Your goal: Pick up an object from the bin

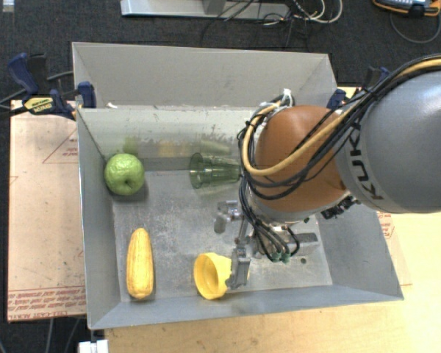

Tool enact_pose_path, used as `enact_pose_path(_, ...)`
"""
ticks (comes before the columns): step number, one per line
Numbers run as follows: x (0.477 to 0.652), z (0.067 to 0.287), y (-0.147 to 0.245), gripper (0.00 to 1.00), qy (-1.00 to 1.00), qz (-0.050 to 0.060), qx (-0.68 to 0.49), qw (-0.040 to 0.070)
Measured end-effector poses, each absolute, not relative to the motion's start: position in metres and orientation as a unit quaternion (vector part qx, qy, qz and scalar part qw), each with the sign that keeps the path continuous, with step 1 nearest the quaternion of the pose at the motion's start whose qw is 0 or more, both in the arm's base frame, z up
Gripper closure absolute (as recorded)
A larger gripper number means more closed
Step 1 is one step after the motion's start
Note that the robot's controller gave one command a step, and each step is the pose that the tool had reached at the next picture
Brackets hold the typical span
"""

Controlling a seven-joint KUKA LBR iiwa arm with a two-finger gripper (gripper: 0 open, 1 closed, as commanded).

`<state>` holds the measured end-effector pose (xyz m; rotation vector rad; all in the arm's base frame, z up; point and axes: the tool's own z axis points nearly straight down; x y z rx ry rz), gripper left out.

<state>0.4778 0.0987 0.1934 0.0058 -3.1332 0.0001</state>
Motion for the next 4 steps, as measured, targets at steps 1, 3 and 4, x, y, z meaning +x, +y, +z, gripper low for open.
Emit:
enact_pose_path(1, 0.479, 0.198, 0.098, 0.00, -1.000, -0.001, 0.000, 0.000)
enact_pose_path(3, 0.485, 0.103, 0.082, 0.00, -0.996, -0.001, 0.088, -0.002)
enact_pose_path(4, 0.496, 0.071, 0.090, 1.00, -0.978, -0.002, 0.207, -0.004)
